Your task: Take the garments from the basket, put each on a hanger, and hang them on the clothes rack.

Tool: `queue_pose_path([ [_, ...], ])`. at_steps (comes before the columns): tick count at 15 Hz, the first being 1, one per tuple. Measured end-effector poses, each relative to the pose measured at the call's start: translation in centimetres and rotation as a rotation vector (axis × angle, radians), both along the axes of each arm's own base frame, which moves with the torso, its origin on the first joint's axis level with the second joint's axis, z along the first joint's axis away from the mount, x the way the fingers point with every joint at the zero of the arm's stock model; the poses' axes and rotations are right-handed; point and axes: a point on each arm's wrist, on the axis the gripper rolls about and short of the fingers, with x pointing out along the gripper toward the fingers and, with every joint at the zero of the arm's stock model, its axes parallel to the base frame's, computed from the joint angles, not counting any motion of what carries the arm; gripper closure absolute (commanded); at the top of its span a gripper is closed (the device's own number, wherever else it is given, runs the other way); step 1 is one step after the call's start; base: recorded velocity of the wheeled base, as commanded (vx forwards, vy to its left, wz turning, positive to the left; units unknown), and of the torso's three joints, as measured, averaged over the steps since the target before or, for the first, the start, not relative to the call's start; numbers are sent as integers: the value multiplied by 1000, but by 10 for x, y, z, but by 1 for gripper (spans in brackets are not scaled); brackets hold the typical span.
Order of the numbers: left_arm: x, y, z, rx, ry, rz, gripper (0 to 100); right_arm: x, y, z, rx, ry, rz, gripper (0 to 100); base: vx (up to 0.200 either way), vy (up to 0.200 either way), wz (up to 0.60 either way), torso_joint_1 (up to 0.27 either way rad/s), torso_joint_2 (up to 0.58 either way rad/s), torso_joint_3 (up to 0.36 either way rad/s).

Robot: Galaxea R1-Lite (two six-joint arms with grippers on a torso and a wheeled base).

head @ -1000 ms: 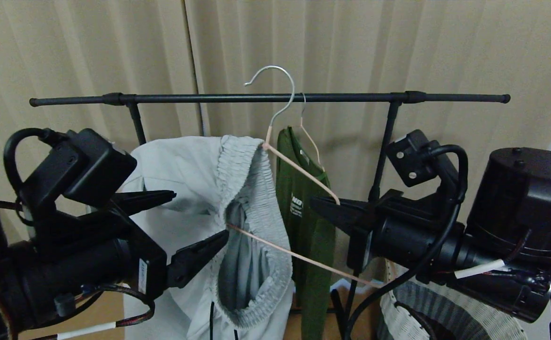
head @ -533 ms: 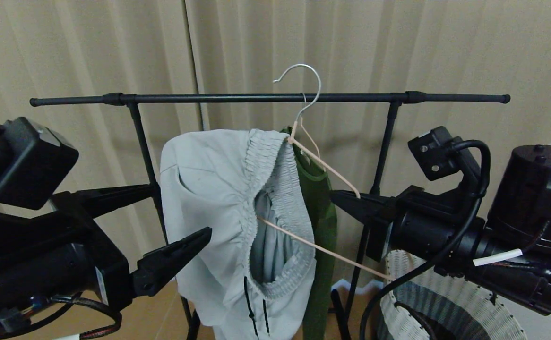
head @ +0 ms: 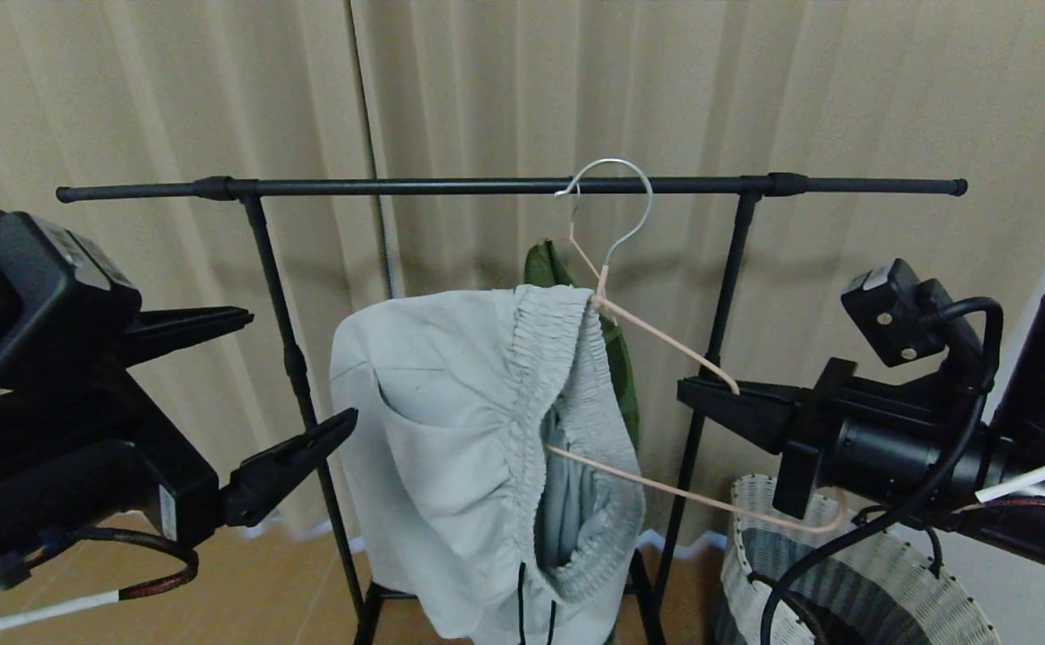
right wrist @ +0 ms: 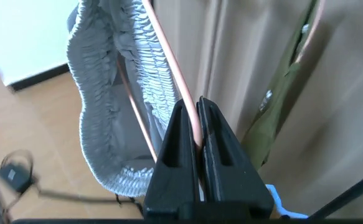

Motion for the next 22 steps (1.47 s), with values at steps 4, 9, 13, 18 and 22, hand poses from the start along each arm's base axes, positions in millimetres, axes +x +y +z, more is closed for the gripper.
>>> queue_pose_path([
  [4,15,-11,4,36,-79,-127,0,-1,-2,0,-31,-39,79,100,0,0,0,0,0,0],
  [9,44,-32,3,97,-85,-203,0,-3,2,2,-22,-51,164,100,0,0,0,0,0,0],
  [13,59,-42,2,136,-90,-213,0,-8,10,2,-21,-50,214,100,0,0,0,0,0,0],
  [18,64,-45,-1,149,-83,-214,100,-11,14,2,-29,-66,263,100,0,0,0,0,0,0],
  [22,65,-44,-4,151,-73,-228,100,-11,14,3,-24,-71,275,100,0,0,0,0,0,0],
])
